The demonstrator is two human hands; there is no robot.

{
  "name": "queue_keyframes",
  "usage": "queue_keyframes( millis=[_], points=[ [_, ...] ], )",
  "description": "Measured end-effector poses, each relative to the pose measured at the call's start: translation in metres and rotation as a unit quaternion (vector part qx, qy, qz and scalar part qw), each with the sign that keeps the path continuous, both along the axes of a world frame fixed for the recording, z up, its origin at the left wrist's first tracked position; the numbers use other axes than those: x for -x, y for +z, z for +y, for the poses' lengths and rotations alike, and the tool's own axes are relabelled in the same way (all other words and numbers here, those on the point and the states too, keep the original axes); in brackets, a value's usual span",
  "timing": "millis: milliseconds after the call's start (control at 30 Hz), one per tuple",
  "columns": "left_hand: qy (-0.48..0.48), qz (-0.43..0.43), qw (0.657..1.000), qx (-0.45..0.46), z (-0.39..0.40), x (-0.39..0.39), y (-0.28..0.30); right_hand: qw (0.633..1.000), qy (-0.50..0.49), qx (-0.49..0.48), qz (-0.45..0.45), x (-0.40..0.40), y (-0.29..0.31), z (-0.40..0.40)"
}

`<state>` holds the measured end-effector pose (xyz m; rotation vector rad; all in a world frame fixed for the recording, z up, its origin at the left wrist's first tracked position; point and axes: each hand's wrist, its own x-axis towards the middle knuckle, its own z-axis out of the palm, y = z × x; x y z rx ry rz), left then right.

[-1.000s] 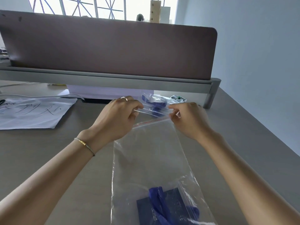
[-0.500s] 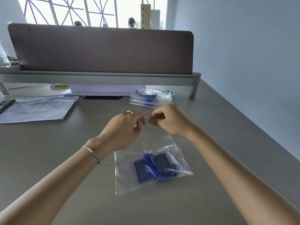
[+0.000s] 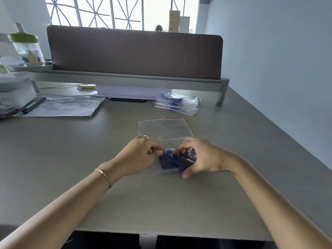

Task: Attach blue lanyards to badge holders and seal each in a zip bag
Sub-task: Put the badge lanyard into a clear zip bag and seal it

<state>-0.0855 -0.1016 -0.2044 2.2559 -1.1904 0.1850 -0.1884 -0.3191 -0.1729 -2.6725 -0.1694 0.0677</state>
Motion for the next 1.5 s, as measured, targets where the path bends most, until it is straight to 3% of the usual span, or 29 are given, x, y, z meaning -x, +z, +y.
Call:
queue_keyframes(
  millis=[200,267,333,433,500,567,733,1000,1133,1200,1300,1400,1500],
  points=[
    [0.013,-0.003,1.000,-0.019,0.000,0.000,0.002,0.998,0.004,0.015,-0.056,0.003,-0.003,0.004],
    [0.003,0.103,0.995,0.011,0.005,0.001,0.007,0.998,-0.004,-0.020,-0.067,0.004,-0.005,0.000],
    [-0.042,0.261,0.963,0.051,0.015,0.001,0.017,0.995,-0.013,-0.066,-0.076,0.004,-0.006,-0.003],
    [-0.085,0.328,0.939,0.060,0.031,-0.003,0.027,0.986,-0.029,-0.113,-0.117,-0.001,-0.007,-0.005],
    [-0.085,0.278,0.954,0.074,0.031,-0.004,0.028,0.979,-0.054,-0.129,-0.150,-0.005,-0.008,-0.007],
    [-0.024,0.190,0.978,0.078,0.025,-0.003,0.023,0.969,-0.080,-0.158,-0.172,-0.008,-0.010,-0.011],
    [0.050,0.191,0.971,0.135,0.014,-0.003,0.012,0.949,-0.142,-0.206,-0.192,-0.009,-0.011,-0.021],
    [0.119,0.077,0.987,0.078,0.015,-0.006,0.003,0.970,-0.168,-0.047,-0.168,-0.009,-0.021,-0.030],
    [0.133,0.046,0.988,0.064,0.017,-0.010,0.001,0.964,-0.195,-0.028,-0.181,-0.008,-0.022,-0.034],
    [0.118,-0.017,0.989,0.089,0.014,-0.007,0.002,0.957,-0.191,0.001,-0.218,-0.005,-0.019,-0.032],
    [0.022,-0.025,0.997,0.068,0.003,0.004,0.002,0.963,-0.116,-0.001,-0.245,0.001,-0.012,-0.020],
    [-0.031,-0.015,0.999,-0.023,-0.002,0.006,-0.004,0.987,-0.043,0.011,-0.152,0.004,-0.013,-0.009],
    [-0.020,-0.024,0.997,-0.075,0.005,-0.001,-0.006,0.996,-0.027,0.028,-0.082,0.006,-0.015,-0.011]
  ],
)
